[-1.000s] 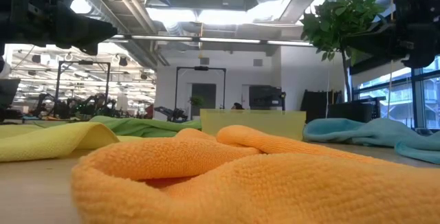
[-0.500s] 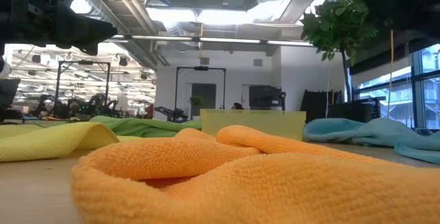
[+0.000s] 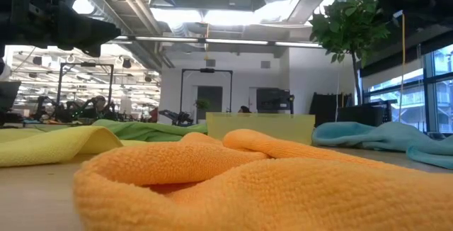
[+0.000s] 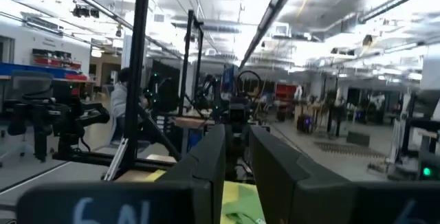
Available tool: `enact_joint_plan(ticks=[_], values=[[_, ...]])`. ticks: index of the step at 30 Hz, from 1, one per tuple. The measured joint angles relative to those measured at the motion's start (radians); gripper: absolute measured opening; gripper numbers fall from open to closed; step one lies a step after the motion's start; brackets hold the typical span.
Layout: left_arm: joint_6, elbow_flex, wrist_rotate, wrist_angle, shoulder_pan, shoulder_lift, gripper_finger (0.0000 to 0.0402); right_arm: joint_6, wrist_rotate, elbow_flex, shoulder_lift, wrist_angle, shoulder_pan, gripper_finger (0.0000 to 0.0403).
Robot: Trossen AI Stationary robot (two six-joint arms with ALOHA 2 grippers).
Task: Fold microfiber towels
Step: Fold the orange microfiber cloth
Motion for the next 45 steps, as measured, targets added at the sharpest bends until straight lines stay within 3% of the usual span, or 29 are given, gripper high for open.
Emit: enact_joint_plan(ticks=[6,12,20,31,45], values=[[0.000,0.000,0.000,0.000,0.000,0.000,0.0080,0.033,-0.002,0.059,0.142,-0.029,0.009,0.0071],[0.000,0.000,0.000,0.000,0.000,0.000,0.0080,0.018,-0.044,0.103,0.361,-0.033,0.097,0.0071],[0.000,0.000,0.000,0.000,0.000,0.000,0.0080,0.009,0.183,0.185,0.660,-0.112,0.218,0.0071],[0.000,0.000,0.000,0.000,0.000,0.000,0.0080,0.098,0.189,0.193,1.016,0.061,0.229,0.0075],[-0.010,0.000,0.000,0.051,0.000,0.000,0.0080,0.186,0.130,0.408,1.469,0.098,0.229,0.0224]])
